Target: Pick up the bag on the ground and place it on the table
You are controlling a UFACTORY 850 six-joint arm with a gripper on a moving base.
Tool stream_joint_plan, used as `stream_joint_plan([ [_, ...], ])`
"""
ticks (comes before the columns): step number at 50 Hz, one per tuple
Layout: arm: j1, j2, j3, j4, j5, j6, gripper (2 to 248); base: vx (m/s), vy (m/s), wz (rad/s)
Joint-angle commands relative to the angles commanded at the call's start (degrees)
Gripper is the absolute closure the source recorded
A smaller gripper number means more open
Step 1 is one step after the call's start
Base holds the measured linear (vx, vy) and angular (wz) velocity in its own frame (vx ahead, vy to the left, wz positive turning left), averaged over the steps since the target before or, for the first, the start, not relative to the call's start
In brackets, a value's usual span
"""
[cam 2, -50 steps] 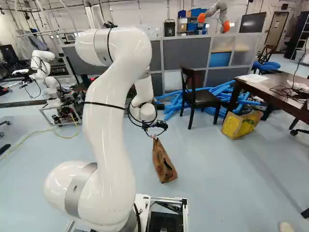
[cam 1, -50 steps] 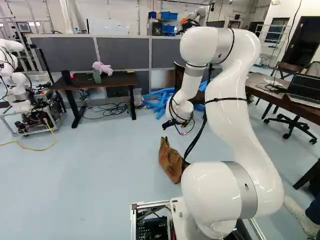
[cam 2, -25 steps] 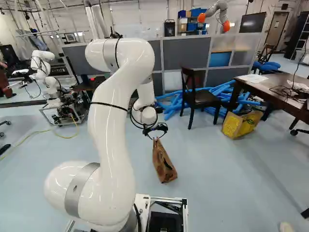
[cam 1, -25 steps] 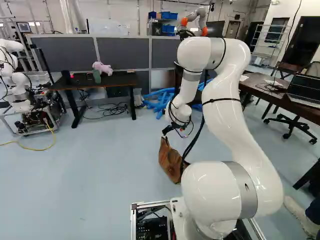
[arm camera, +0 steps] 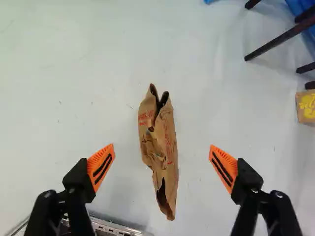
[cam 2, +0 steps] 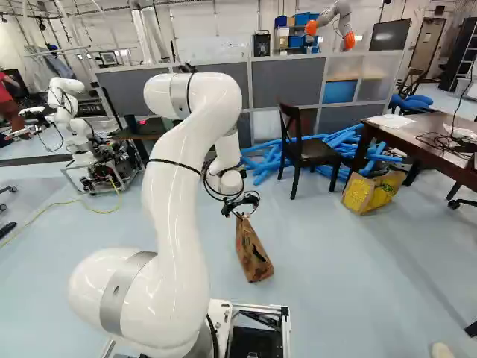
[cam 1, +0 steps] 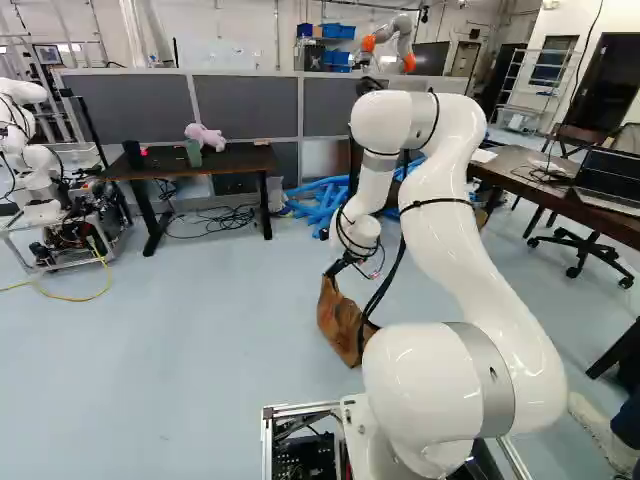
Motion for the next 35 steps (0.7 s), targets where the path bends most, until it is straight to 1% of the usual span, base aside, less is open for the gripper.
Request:
stream_joint_plan([
  [20, 0.0, -4.2, -2.8, 0.0, -1.2, -0.3, 3, 0.000, 0.000, 0.000],
  [35, 0.0, -7.5, -5.3, 0.0, -3.4, -0.3, 3, 0.000, 0.000, 0.000],
])
